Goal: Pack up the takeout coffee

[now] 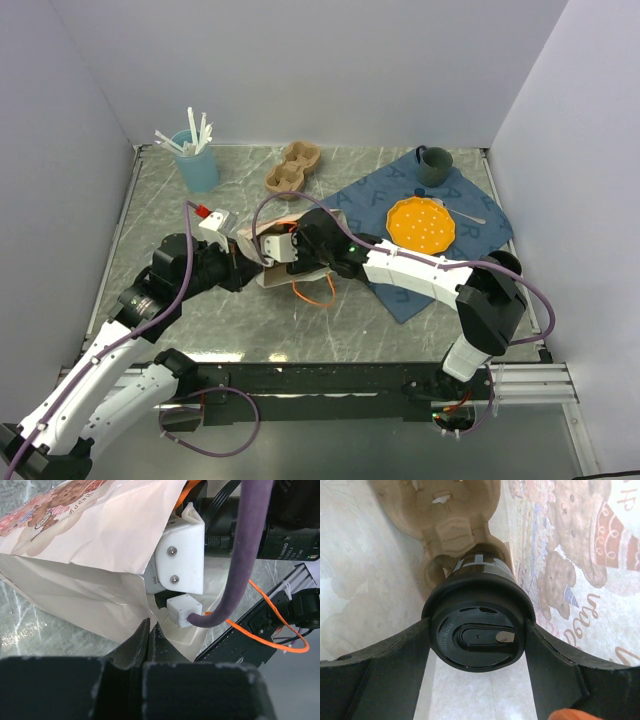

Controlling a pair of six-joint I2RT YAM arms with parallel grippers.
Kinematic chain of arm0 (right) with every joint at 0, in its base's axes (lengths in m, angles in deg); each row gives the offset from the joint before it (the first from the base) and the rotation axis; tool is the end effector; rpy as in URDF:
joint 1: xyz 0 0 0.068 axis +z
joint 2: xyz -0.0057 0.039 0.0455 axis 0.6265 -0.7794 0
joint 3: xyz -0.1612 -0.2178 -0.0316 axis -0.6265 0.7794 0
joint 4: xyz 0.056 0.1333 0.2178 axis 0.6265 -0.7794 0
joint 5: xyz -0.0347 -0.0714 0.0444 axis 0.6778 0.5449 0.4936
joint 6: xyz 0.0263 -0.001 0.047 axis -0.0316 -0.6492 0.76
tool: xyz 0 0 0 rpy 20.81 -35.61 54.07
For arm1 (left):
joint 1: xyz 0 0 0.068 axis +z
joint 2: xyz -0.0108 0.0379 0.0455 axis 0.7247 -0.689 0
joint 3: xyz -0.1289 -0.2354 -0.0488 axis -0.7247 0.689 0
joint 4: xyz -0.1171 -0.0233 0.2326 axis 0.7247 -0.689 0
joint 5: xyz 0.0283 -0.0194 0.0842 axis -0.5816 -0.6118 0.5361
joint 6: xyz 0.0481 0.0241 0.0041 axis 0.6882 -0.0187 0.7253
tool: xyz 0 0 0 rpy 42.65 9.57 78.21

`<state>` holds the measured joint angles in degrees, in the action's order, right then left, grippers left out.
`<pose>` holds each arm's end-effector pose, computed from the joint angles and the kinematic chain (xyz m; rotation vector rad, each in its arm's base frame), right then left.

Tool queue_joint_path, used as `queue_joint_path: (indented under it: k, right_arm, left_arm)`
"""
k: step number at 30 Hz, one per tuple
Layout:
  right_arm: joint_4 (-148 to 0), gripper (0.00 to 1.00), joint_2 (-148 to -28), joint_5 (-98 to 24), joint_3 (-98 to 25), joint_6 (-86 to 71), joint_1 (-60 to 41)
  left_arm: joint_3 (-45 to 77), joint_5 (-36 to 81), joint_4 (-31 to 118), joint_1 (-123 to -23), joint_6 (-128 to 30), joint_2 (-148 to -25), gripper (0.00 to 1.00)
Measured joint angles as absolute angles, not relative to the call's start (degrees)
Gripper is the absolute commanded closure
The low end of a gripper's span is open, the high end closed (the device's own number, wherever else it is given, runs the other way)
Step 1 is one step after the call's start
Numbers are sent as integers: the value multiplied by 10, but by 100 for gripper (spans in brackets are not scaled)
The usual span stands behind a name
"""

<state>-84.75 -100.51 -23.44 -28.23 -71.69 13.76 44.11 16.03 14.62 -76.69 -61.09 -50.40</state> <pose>0.2275 0.2915 0.2556 -1.7918 1.3196 -0.1569 0.1311 -0.0868 0.3201 0.2896 2.0299 -0.8590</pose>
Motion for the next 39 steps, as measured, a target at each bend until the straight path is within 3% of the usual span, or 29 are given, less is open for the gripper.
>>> queue_joint_path:
  k: [39]
  right_arm:
    - [-805, 53, -1022, -255, -269, -660, 138]
  left_arm:
    - [444, 161, 128, -767, -655, -497, 99]
